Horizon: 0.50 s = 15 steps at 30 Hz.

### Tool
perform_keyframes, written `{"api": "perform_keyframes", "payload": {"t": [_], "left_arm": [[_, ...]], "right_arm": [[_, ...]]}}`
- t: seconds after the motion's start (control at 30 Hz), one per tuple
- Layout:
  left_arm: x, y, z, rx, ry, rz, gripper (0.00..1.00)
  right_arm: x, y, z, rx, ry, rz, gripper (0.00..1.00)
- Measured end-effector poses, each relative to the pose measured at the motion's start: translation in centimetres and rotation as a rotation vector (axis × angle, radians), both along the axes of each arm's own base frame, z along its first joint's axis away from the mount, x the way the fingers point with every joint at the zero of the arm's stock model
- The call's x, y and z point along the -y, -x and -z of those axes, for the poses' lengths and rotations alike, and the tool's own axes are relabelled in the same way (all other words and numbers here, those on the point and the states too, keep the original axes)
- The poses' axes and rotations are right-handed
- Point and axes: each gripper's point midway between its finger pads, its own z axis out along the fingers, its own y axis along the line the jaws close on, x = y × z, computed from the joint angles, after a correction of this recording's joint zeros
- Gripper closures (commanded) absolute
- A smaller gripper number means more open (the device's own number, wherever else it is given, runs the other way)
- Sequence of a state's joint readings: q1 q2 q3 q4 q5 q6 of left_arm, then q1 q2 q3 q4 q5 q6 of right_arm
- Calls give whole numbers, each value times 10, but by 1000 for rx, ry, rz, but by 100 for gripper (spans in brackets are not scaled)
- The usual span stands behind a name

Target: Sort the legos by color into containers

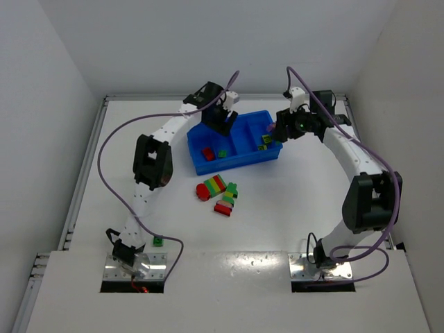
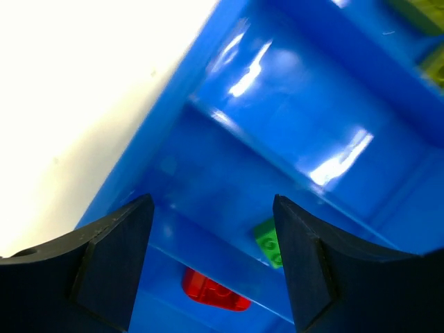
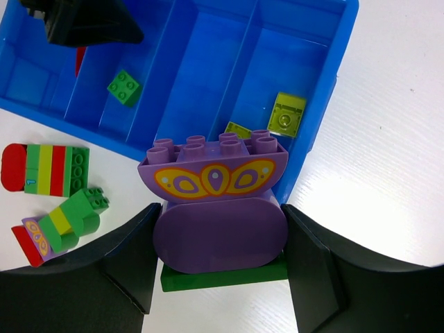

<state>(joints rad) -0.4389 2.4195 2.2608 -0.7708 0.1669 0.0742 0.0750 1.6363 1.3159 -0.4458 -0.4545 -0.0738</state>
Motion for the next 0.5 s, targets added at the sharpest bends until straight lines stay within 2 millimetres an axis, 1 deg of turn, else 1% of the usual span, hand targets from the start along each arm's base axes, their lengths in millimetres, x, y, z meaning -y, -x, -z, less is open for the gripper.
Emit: {"api": "perform_keyframes", "payload": {"t": [0.07, 0.13, 0.17, 0.23, 0.27, 0.3, 0.37, 0.4, 0.43, 0.47, 0.5], "left_arm": [[7, 2, -8, 2, 35, 33, 26], [11, 8, -23, 11, 63, 82, 26], [11, 13, -33, 19, 73, 111, 26], [7, 30, -59, 43, 69, 184, 27], [3, 41, -77, 59, 62, 226, 27], [-3, 52, -94, 79, 48, 274, 27], [-19, 82, -135, 126, 19, 392, 27], [-29, 94, -150, 144, 5, 429, 27], [-40, 106, -162, 170, -9, 456, 27], [-56, 122, -169, 175, -32, 479, 27], [-73, 139, -168, 159, -57, 498, 27]], "right_arm": [[0, 0, 0, 1, 0, 0, 92], [0, 0, 0, 1, 0, 0, 92], [0, 0, 0, 2, 0, -1, 92], [0, -1, 0, 3, 0, -1, 92], [0, -1, 0, 3, 0, -1, 92], [0, -1, 1, 4, 0, -2, 92], [-1, 0, 3, 2, -1, -3, 92], [0, 1, 5, 0, -1, -3, 92], [0, 1, 6, -2, -1, -4, 92], [0, 2, 8, -5, -1, -4, 92], [0, 3, 10, -10, -1, -3, 92]]}}
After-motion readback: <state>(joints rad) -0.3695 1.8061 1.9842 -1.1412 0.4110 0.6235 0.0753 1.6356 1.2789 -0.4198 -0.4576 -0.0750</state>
